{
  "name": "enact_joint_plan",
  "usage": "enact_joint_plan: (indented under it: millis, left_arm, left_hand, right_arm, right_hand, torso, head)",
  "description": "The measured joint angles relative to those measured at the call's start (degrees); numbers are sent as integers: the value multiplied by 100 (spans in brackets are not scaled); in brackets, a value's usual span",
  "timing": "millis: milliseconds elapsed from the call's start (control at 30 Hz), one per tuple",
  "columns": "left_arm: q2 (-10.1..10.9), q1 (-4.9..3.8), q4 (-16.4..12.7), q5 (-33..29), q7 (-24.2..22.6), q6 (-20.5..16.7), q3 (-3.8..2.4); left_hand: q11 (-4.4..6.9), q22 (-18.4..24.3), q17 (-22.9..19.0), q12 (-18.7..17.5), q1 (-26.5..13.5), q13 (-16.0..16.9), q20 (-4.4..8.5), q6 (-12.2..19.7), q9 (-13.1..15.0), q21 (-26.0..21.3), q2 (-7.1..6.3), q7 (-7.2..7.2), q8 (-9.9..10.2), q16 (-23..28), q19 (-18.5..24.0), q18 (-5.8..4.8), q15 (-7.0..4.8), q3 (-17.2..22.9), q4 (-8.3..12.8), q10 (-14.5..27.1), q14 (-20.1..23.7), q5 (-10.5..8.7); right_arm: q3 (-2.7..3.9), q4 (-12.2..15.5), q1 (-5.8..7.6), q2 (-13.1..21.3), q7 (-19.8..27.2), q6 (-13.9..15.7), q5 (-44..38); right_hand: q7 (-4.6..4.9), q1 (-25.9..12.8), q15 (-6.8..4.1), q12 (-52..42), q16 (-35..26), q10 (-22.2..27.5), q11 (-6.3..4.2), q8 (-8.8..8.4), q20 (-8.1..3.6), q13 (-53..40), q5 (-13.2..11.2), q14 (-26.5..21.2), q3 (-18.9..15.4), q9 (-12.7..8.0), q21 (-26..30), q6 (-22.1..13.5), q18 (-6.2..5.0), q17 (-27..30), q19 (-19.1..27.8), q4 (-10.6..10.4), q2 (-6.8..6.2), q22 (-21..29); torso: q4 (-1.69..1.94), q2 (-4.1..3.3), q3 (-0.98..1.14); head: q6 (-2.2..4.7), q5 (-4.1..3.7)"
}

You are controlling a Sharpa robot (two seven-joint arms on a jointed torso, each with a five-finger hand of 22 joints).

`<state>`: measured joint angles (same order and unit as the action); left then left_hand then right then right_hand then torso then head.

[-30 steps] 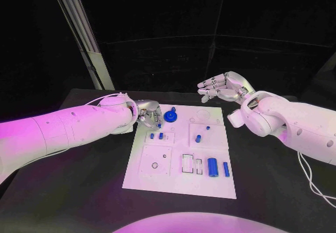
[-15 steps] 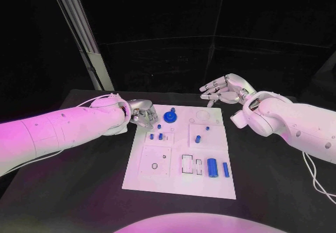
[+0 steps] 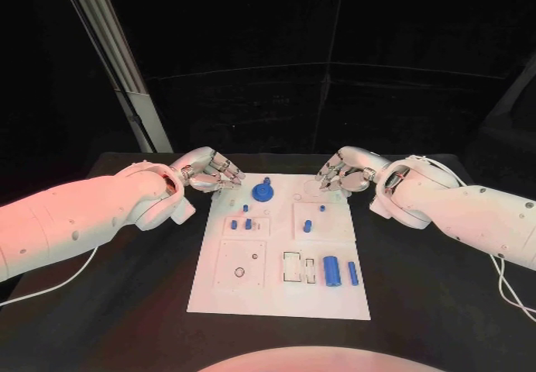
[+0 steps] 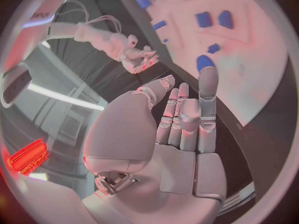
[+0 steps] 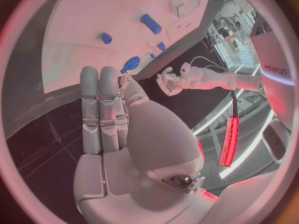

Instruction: Assemble the parts on the task board

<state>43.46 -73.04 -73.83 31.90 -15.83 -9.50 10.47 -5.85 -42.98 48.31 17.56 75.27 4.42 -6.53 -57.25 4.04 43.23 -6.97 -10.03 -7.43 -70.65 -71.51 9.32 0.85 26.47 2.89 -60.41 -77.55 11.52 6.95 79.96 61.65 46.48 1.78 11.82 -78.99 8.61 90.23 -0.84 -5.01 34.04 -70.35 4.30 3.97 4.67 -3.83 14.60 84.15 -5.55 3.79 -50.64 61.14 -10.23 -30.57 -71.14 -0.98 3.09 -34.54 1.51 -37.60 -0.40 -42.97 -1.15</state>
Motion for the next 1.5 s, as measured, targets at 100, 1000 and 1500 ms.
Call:
enact_joint_plan:
  millis: [100, 1000, 1500]
  left_arm:
    - [36, 2, -150, -1034, -363, 46, 7]
    - [273, 31, -537, -3813, -1379, 288, 38]
    - [291, 31, -520, -3892, -1389, 289, 38]
  left_hand:
    - [0, 109, -235, 83, -38, 17, 17, 0, 0, -148, 38, 0, -1, 128, 75, 76, -4, -56, -56, 0, 128, 1]
    - [42, 211, -581, 218, -71, 41, 10, -101, 1, -276, 71, 20, -87, 280, 123, 89, -24, -179, -51, -42, 283, 1]
    - [42, 217, -590, 241, -41, 47, 10, -101, 2, -303, 100, 20, -87, 280, 123, 88, -24, -196, -34, -42, 282, 1]
  right_arm:
    - [0, 69, -81, 6, -165, -58, -523]
    - [-20, 289, -299, -51, -684, -443, -2390]
    - [-13, 276, -320, -124, -657, -617, -2467]
  right_hand:
    - [0, -14, 0, 59, 110, 0, 0, 0, 0, 6, -75, 0, 31, 0, -206, 0, 93, -67, 0, 0, -14, -231]
    - [5, -180, 22, 109, 1699, 291, 81, 0, 96, 16, -358, -22, 748, 1, -1592, -139, 271, -1346, -139, 5, -225, -1850]
    - [-9, -355, 22, 109, 2403, 143, 22, 0, 95, 15, -509, -22, 1851, 1, -2135, 54, 359, -1859, -259, 41, -430, -2520]
  torso:
    - [0, -3, -5]
    - [5, -13, -1]
    - [4, -11, 0]
  head:
    - [12, -70]
    - [5, -213]
    - [-38, -191]
